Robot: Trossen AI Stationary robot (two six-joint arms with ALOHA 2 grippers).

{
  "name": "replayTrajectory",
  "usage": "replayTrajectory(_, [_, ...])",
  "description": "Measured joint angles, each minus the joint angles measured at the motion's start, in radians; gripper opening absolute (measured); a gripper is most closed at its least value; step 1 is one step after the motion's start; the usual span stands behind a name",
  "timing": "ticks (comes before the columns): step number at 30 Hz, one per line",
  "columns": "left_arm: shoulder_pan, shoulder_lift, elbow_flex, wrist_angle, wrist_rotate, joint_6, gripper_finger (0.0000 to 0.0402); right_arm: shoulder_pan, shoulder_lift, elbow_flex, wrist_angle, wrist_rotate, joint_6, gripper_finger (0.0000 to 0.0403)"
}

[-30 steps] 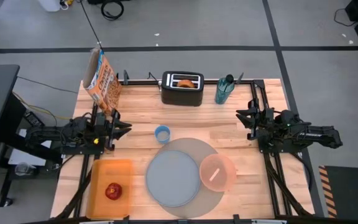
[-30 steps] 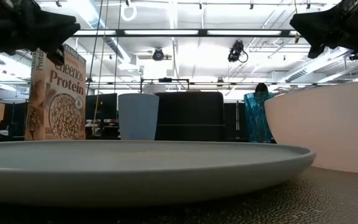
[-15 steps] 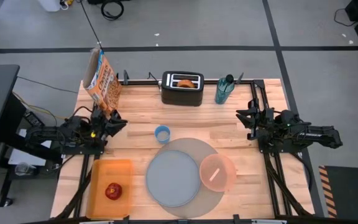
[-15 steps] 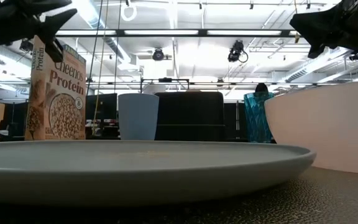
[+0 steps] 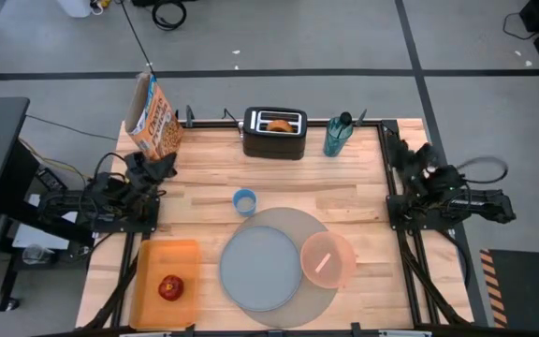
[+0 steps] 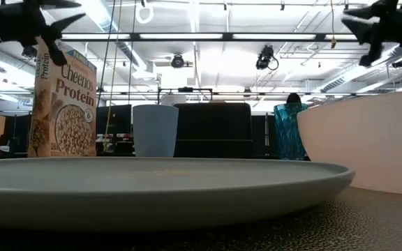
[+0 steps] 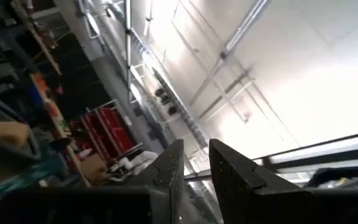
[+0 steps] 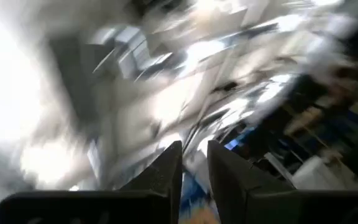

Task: Arrange a breakfast setting
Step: Pour the cereal from the cereal box into the orange bowl

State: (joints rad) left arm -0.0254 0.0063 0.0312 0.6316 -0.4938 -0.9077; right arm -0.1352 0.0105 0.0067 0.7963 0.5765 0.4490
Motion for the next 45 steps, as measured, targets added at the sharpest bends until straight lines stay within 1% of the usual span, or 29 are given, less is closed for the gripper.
replayTrajectory(1, [0.000,0.000,0.018,-0.006,0.017,0.005,0.0082,0.000,0.000,0.000,-0.003,0.038,0.051,0.0082])
replayTrajectory(2, [0.000,0.001,0.041,-0.017,0.039,0.008,0.0082,0.001,0.000,0.000,-0.011,0.048,0.078,0.0082])
replayTrajectory(7, [0.000,0.024,0.158,-0.158,0.055,0.085,0.0082,0.001,0.000,0.000,-0.008,0.036,0.173,0.0082])
replayTrajectory(10, [0.000,0.042,0.222,-0.225,0.063,0.177,0.0082,0.001,0.000,0.000,0.015,0.031,0.184,0.0082])
replayTrajectory(12, [0.000,0.066,0.248,-0.242,0.064,0.214,0.0082,0.001,0.000,0.000,0.017,0.029,0.184,0.0082])
replayTrajectory(16, [0.000,0.121,0.289,-0.247,0.068,0.209,0.0082,0.001,0.003,0.000,0.014,0.047,0.186,0.0082])
replayTrajectory(19, [0.000,0.167,0.323,-0.298,0.097,0.207,0.0082,0.001,0.010,0.000,0.014,0.048,0.282,0.0082])
replayTrajectory(21, [0.000,0.195,0.353,-0.328,0.114,0.200,0.0082,0.001,0.019,0.000,0.011,0.027,0.352,0.0082])
replayTrajectory(23, [0.000,0.221,0.383,-0.368,0.136,0.189,0.0082,0.002,0.037,0.001,0.009,-0.015,0.372,0.0082])
replayTrajectory(26, [0.000,0.259,0.447,-0.463,0.176,0.194,0.0082,0.009,0.084,0.036,-0.032,-0.012,0.389,0.0082])
replayTrajectory(29, [0.000,0.300,0.545,-0.659,0.201,0.217,0.0082,0.016,0.152,0.110,-0.095,0.009,0.370,0.0082])
replayTrajectory(33, [0.000,0.363,0.725,-1.018,0.220,0.212,0.0082,0.017,0.269,0.262,-0.229,0.007,0.334,0.0082])
replayTrajectory(36, [0.000,0.426,0.867,-1.303,0.258,0.172,0.0082,0.017,0.357,0.403,-0.423,-0.023,0.317,0.0082])
replayTrajectory(38, [0.000,0.470,0.950,-1.457,0.282,0.133,0.0082,0.017,0.421,0.504,-0.572,-0.059,0.306,0.0082])
replayTrajectory(41, [0.000,0.529,1.030,-1.601,0.335,0.093,0.0082,0.016,0.521,0.636,-0.770,-0.180,0.267,0.0082])
replayTrajectory(45, [0.000,0.584,1.072,-1.683,0.458,0.019,0.0082,0.012,0.656,0.798,-1.031,-0.373,0.214,0.0082])
